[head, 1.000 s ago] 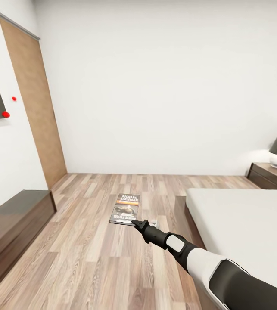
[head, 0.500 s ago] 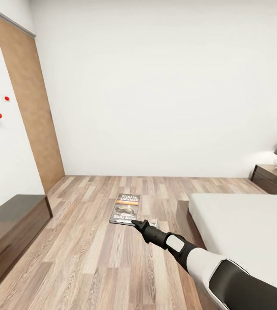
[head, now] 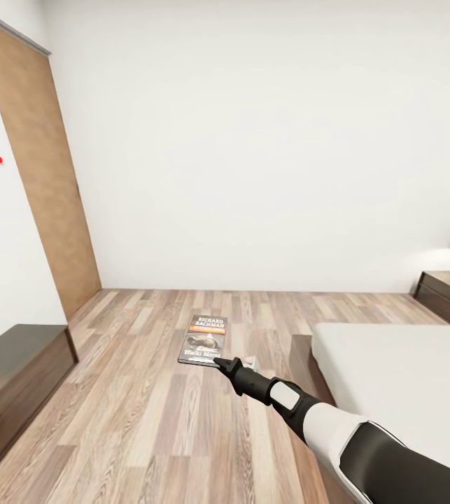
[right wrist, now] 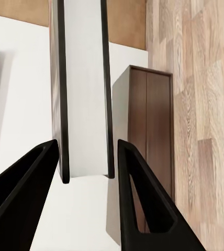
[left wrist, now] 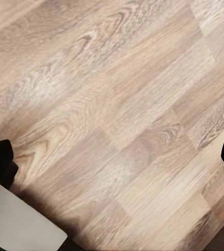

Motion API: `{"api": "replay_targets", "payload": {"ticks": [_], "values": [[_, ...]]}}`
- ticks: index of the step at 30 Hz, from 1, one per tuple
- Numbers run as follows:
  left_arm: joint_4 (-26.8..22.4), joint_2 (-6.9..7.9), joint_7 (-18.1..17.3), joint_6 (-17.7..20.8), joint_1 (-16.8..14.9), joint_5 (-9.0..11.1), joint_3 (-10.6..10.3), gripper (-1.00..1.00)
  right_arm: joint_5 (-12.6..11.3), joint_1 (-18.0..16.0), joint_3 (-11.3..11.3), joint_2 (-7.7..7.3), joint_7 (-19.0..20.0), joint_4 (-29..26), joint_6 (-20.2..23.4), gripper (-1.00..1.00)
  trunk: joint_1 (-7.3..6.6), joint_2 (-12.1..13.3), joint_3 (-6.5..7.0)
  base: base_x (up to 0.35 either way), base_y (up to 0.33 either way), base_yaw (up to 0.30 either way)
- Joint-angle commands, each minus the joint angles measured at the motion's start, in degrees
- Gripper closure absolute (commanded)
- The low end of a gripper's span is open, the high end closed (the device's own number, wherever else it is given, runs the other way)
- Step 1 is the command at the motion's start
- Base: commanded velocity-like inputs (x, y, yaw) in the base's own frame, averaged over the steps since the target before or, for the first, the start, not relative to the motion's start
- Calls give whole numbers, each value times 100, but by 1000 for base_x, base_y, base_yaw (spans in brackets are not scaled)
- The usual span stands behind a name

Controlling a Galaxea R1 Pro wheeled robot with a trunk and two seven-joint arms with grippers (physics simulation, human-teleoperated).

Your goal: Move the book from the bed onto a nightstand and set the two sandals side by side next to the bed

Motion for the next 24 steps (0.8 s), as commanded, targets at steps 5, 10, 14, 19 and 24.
{"api": "replay_targets", "payload": {"ticks": [5, 10, 14, 19, 24], "values": [[12, 2, -28, -16, -5, 7, 20, -100, -74, -7, 7, 2, 25, 7, 44, 100, 2, -3, -6, 252, 0, 0], [12, 2, -28, -16, -5, 7, 20, -100, -68, -7, 7, 2, 31, 16, 44, 100, 2, -3, -6, 252, 0, 0], [12, 4, -28, -16, -5, 5, 20, -100, -67, -7, 10, 2, 33, 21, 44, 100, 2, -3, -6, 252, 0, 0], [12, 22, -28, -16, -5, 8, 20, -100, -63, -7, 14, 2, 37, 23, 44, 100, 2, -3, -6, 252, 0, 0], [12, 33, -28, -16, -5, 9, 20, -100, -59, -7, 11, 2, 40, 25, 44, 100, 2, -3, -6, 252, 0, 0]]}}
